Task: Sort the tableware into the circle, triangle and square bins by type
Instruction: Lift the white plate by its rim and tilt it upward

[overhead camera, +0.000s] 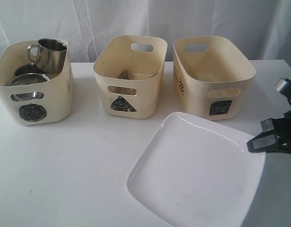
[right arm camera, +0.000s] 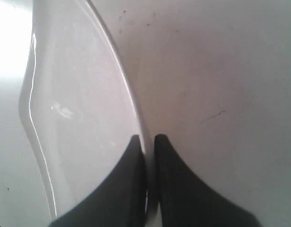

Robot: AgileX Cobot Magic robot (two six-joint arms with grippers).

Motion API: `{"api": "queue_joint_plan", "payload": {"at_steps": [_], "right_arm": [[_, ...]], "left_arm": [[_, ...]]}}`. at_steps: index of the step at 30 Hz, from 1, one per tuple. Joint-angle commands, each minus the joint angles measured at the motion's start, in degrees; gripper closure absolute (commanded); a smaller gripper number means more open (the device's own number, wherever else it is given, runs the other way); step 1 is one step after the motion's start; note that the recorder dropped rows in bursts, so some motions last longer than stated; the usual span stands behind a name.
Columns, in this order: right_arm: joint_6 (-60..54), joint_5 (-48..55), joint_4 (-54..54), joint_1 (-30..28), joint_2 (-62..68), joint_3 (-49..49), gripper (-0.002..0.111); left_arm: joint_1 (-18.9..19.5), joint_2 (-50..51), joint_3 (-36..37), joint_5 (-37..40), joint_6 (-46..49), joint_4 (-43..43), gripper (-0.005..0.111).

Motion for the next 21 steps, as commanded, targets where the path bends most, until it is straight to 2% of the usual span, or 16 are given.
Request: {"api": "queue_joint_plan", "payload": {"at_steps": [1, 8, 16, 21], "right_arm": [[-6.4, 4.7, 7.4, 0.3, -0.4, 0.0, 0.108], [-8.2, 3.8, 7.2, 0.3, -0.4, 0.0, 0.108], [-7.4, -0.5, 0.8, 0.3, -0.3, 0.5, 0.108], [-6.1, 2.0, 5.5, 0.3, -0.3, 0.7, 0.108]], "left_arm": [[0.0, -0.2, 0.2, -0.1, -0.1, -0.3, 0.107], [0.0, -0.2, 0.2, -0.1, -0.1, -0.3, 0.107], [0.0, -0.2, 0.2, -0.1, -0.1, -0.3, 0.107], [0.0, -0.2, 0.2, -0.1, -0.1, -0.3, 0.107]]}}
